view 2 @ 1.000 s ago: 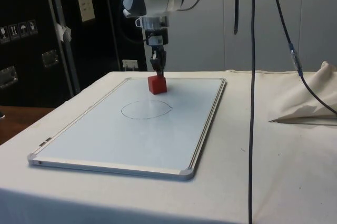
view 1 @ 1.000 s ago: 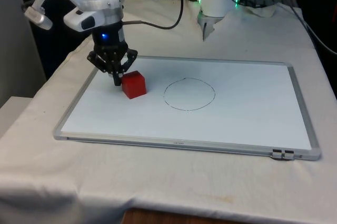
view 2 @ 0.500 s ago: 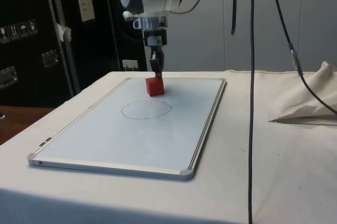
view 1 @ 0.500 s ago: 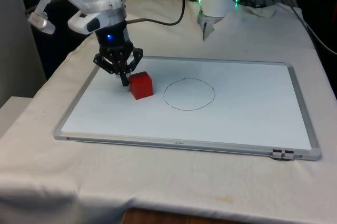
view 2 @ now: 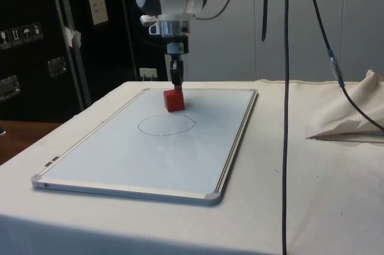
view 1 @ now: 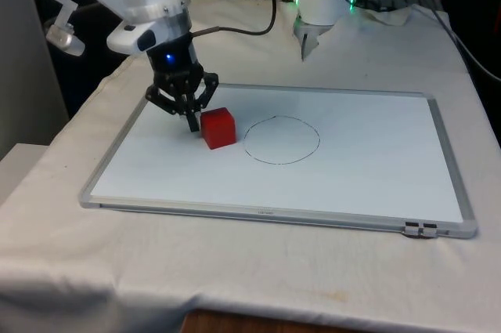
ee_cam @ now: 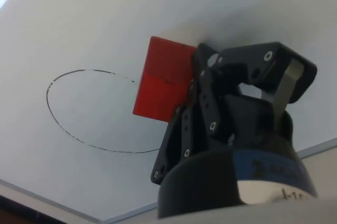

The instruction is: Push the cube into the marked area.

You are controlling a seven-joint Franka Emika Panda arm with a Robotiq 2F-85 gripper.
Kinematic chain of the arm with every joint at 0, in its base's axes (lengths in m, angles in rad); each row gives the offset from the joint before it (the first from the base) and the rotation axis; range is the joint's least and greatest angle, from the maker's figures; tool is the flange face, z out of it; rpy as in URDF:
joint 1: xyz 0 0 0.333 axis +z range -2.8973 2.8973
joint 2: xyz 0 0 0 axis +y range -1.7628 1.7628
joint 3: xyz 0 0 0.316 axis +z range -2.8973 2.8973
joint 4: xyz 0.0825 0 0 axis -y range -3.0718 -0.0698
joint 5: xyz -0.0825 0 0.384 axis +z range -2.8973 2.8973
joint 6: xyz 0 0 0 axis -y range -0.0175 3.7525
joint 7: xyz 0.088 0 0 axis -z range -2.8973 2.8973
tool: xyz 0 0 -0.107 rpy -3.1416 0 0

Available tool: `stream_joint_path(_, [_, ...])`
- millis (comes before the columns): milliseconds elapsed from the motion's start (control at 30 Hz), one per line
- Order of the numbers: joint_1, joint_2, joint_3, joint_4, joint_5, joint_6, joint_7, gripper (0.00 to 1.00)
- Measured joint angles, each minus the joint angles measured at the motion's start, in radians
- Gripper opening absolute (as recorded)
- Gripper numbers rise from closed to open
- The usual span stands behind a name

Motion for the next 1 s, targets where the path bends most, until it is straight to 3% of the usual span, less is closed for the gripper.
stream_joint_path(433, [0.002,0.000,0.000,0.000,0.034,-0.033,-0.094,0.00])
stream_joint_path(500, [0.012,-0.006,0.009,0.000,0.035,-0.035,-0.085,0.00])
stream_joint_path(567, [0.012,-0.006,0.009,0.000,0.035,-0.035,-0.085,0.00])
stream_joint_path(633, [0.020,-0.012,0.011,-0.005,0.037,-0.034,-0.071,0.00])
stream_joint_path(800, [0.022,-0.012,0.010,-0.007,0.055,-0.034,-0.062,0.00])
stream_joint_path(1000, [0.033,-0.011,0.017,-0.009,0.059,-0.034,-0.024,0.00])
